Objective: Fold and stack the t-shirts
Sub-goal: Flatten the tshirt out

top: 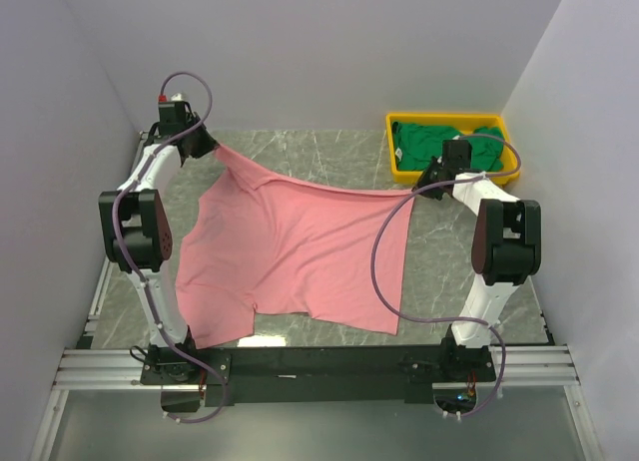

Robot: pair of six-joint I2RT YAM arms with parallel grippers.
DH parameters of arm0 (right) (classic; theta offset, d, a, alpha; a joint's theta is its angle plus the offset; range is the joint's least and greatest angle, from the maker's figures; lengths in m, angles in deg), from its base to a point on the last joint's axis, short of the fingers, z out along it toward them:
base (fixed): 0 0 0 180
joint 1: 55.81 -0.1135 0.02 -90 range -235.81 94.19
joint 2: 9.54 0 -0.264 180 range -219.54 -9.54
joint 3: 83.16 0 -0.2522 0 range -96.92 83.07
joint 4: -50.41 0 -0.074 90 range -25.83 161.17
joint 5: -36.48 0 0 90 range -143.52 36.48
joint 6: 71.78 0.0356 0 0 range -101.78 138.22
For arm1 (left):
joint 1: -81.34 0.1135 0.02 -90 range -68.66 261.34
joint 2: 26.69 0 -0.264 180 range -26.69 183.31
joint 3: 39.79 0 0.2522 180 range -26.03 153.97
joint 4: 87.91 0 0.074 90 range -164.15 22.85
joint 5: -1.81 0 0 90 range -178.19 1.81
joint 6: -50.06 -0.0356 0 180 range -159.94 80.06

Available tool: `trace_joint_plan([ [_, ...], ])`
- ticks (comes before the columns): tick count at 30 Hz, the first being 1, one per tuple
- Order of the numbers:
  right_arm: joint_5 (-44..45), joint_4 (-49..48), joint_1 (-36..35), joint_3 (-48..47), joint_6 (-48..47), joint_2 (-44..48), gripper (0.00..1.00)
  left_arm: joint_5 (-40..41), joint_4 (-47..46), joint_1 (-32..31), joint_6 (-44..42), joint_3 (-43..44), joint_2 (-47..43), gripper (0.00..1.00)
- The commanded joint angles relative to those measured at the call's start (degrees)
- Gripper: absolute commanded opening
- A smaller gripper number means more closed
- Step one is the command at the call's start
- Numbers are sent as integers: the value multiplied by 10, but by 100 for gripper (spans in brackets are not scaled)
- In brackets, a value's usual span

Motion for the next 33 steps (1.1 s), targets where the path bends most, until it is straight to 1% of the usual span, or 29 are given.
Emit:
trace_joint_plan([
  [1, 36, 6, 7, -25, 10, 11, 0, 0, 14, 2, -7, 36, 1, 1],
  [5, 43, 4, 12, -30, 12, 7, 0, -8, 0, 2, -1, 35, 10, 1],
  [9, 41, -8, 12, -31, 17, 8, 0, 1, -16, 2, -2, 30, 8, 1],
  [15, 43, 9, 14, -61, 20, -10, 0, -1, 9, 2, 3, 91, 42, 1],
  [20, 58, 7, 15, -58, 23, -10, 0, -7, 6, 2, 4, 89, 51, 1],
  [28, 59, 10, 17, -67, 24, -13, 0, 7, 0, 2, -7, 91, 53, 1],
  [33, 61, 6, 17, -74, 26, -19, 0, -13, -36, 2, -1, 79, 53, 1],
])
